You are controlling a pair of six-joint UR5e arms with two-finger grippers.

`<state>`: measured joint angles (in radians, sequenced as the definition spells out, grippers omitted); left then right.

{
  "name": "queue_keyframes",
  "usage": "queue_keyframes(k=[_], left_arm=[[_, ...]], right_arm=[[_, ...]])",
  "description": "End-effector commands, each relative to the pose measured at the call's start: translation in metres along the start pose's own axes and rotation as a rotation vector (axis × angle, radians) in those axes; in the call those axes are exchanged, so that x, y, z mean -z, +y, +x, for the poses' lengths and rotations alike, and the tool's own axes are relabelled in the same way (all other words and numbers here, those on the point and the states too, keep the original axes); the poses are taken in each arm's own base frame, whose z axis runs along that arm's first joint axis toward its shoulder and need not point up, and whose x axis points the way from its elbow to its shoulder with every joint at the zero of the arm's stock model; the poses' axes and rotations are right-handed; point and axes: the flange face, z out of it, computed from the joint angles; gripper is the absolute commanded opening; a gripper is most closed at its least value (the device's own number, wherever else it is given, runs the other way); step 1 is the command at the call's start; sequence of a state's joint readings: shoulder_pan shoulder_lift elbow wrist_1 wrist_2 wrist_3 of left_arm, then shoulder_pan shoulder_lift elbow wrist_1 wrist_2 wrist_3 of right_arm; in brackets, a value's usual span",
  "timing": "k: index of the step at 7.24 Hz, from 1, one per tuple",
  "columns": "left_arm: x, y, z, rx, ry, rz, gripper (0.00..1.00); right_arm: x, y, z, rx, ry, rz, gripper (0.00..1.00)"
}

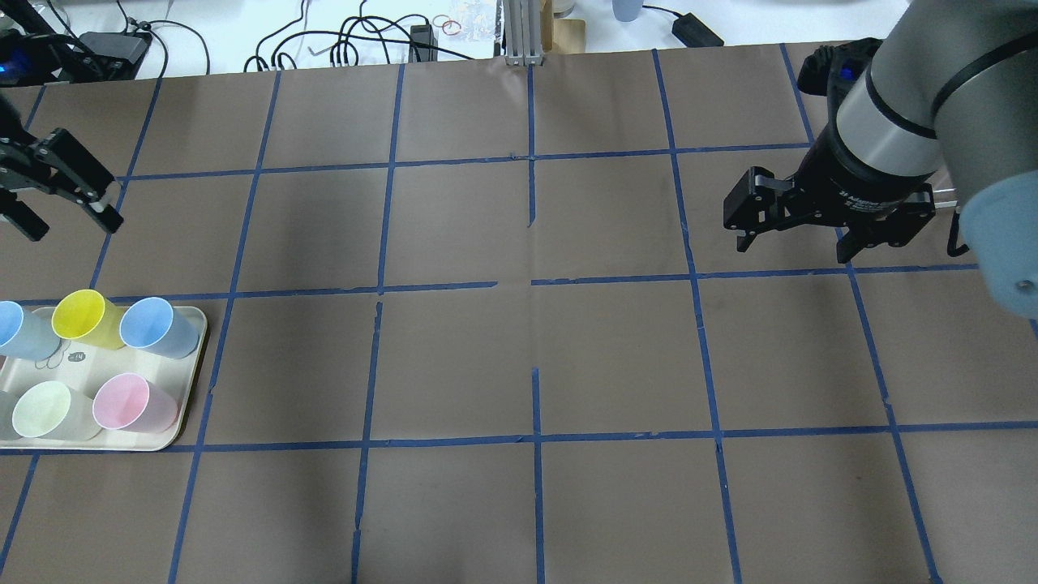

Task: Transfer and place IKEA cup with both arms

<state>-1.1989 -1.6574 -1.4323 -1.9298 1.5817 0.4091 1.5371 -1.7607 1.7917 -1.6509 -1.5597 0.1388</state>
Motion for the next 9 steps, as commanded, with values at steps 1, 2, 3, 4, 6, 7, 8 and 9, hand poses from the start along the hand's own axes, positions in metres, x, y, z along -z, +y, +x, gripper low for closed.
queue_keyframes(k=[1, 2, 3, 4, 6, 7, 8, 9], left_arm=[[-0.011, 0.029, 0.097, 0.028, -0.076, 0.101, 1.0], [-0.02, 0.028, 0.133, 0.071, -0.094, 0.145, 1.0], [-0.024, 0.032, 0.155, 0.047, -0.106, 0.186, 1.0], [-0.023, 0.03, 0.164, 0.03, -0.114, 0.237, 1.0], [-0.028, 0.029, 0.168, 0.045, -0.103, 0.293, 1.0], [-0.029, 0.025, 0.168, 0.043, -0.106, 0.345, 1.0], [-0.028, 0.022, 0.17, 0.034, -0.109, 0.365, 1.0], [-0.032, 0.022, 0.178, 0.024, -0.11, 0.358, 1.0]], right_arm=[[0.0, 0.0, 0.0, 0.001, 0.0, 0.0, 1.0], [0.0, 0.0, 0.0, 0.001, 0.0, 0.001, 1.0], [0.001, 0.001, 0.0, -0.001, 0.0, 0.001, 1.0], [0.002, 0.002, 0.0, -0.001, 0.001, 0.003, 1.0], [0.002, 0.002, 0.0, -0.001, 0.0, 0.003, 1.0], [0.002, 0.003, 0.0, -0.001, 0.0, 0.005, 1.0], [0.004, 0.004, 0.001, -0.001, -0.001, 0.009, 1.0], [0.004, 0.004, 0.0, -0.001, -0.002, 0.009, 1.0]])
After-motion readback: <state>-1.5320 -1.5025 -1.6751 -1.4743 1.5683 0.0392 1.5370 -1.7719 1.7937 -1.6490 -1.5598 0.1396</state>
